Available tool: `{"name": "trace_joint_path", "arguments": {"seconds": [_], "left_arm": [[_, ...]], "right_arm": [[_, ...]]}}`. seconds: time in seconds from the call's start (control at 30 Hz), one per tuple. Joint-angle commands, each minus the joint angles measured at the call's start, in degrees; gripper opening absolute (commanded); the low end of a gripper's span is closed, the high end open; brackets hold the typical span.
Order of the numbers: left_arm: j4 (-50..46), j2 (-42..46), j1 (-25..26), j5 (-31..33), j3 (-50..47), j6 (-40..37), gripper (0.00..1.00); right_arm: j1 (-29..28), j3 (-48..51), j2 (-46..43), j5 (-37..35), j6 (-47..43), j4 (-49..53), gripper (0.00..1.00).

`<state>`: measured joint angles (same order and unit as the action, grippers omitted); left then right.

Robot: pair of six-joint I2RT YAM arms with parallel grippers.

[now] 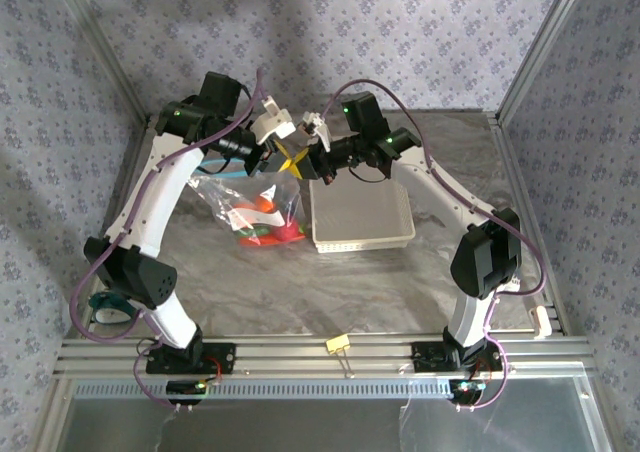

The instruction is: Place the food in the zip-top bag and seal the zipper

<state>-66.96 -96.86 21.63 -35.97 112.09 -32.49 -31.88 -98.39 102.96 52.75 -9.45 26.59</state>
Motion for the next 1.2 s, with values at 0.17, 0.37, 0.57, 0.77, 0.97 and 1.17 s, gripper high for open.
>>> {"name": "trace_joint_path", "arguments": {"seconds": [0.17, 0.37, 0.57, 0.77, 0.97, 1.17], "left_arm": [[-3.26, 0.86, -1.37, 3.49, 1.34, -0.73, 0.03], [-3.62, 1.58, -1.94, 4.04, 1.31, -0.73, 0.03], [-4.28, 2.11, -2.64, 4.39, 1.27, -0.82, 0.03], [-4.04, 2.81, -3.04, 4.74, 1.15, -0.57, 0.03], [-3.23, 3.82, -3.48, 5.11, 0.59, -0.04, 0.03], [-2.65, 4.09, -3.53, 4.16, -0.03, 0.12, 0.03]], "right_arm": [[0.98, 0.04, -3.33, 0.42, 1.02, -3.08, 0.00], [1.31, 0.21, -3.55, -0.02, 1.28, -3.29, 0.00], [1.47, 0.39, -3.64, -0.19, 1.46, -3.44, 0.00], [1.60, 0.48, -3.64, -0.19, 1.57, -3.39, 0.00], [1.80, 0.79, -3.73, -0.20, 1.58, -3.54, 0.00], [1.58, 0.14, -3.15, 0.81, 1.20, -2.52, 0.05]]}}
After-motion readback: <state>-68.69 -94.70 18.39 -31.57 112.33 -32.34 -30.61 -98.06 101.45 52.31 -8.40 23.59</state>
